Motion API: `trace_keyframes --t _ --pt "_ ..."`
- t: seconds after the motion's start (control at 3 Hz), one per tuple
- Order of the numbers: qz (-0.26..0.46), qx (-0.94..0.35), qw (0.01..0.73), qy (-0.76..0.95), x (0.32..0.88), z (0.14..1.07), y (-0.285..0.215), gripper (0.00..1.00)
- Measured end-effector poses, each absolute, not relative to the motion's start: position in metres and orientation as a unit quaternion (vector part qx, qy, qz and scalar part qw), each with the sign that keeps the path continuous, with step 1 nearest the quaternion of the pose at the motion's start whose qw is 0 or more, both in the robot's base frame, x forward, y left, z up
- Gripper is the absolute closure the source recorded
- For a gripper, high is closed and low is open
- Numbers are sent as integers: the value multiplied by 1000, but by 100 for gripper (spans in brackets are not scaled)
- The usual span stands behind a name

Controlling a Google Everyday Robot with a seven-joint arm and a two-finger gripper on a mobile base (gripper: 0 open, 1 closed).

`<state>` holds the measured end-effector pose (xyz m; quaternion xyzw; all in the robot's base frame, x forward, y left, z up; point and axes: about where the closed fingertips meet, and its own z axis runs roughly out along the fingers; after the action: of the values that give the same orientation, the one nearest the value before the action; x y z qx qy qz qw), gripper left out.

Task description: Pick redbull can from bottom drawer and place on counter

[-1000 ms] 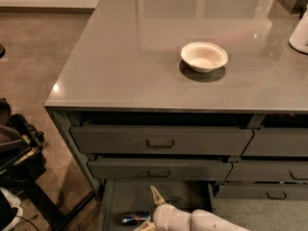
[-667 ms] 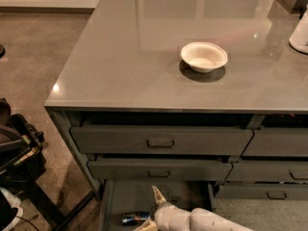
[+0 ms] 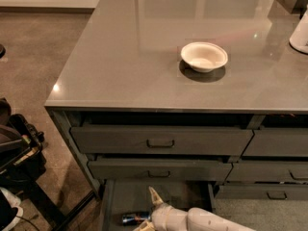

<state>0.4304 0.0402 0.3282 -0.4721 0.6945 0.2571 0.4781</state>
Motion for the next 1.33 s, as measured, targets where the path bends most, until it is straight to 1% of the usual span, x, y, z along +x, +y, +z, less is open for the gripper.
trace_keyframes --t 0.33,1.0,1.33 --pt "281 -499 475 669 444 278 74 0" --pt "281 -506 463 671 446 266 78 0" --pt "275 -526 451 667 451 241 76 0"
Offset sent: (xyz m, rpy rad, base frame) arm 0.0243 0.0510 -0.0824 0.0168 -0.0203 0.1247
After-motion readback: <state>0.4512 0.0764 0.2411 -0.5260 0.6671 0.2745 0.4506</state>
